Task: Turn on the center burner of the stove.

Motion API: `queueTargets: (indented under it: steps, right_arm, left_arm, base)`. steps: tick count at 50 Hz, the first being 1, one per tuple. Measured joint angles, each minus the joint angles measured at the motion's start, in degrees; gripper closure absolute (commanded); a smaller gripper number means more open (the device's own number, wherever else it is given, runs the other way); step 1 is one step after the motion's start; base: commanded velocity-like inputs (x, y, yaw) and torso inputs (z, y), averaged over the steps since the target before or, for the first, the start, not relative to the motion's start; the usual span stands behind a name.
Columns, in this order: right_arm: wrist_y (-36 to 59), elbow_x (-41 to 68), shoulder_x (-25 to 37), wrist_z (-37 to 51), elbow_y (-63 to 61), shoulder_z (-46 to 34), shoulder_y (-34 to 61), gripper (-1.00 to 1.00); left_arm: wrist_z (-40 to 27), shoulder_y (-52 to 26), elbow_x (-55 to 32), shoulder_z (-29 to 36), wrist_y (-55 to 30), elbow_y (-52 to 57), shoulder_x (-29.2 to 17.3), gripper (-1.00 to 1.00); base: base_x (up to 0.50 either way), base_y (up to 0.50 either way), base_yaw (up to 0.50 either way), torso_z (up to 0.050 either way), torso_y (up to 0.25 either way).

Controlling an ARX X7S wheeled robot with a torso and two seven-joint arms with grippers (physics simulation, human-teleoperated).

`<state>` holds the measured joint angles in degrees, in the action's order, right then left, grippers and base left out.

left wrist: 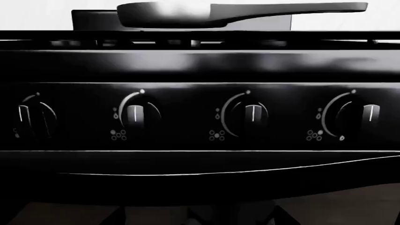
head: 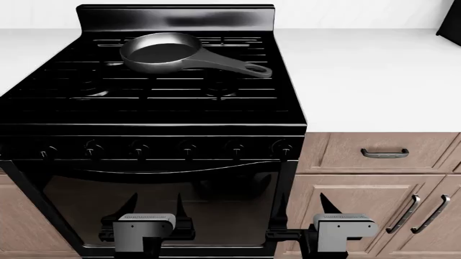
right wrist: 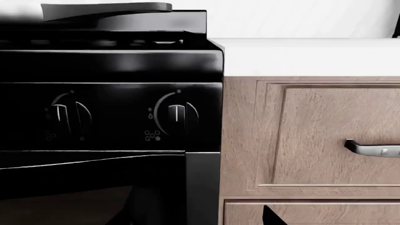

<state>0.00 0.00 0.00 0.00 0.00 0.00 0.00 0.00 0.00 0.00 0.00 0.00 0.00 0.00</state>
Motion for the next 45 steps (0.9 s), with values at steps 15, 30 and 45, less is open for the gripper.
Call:
queueTargets:
  steps: [15,30,45]
  right_arm:
    - [0.3,1.7,1.7,2.3,0.0,-2.1,0.1,-1.0]
    - [0.4,3.3,3.3,4.2,0.0,-4.1,0.2,-1.0]
    - [0.3,4.5,4.4,5.5,0.0,-5.7,0.3,-1.0]
  left_arm:
    - [-2.2,0.0,-1.3,2.1,-0.8,0.1,-1.8,-1.0]
    - [-3.9,0.1,-2.7,4.1,-1.3,0.2,-3.3,-1.0]
    - [-5.3,0.0,-3.5,5.6,-1.7,0.2,-4.6,-1.0]
  base:
    - [0.0,0.0,0.0,0.0,0.0]
    - [0.0,0.38,0.0,0.0,0.0]
    - [0.0,0.5,0.0,0.0,0.0]
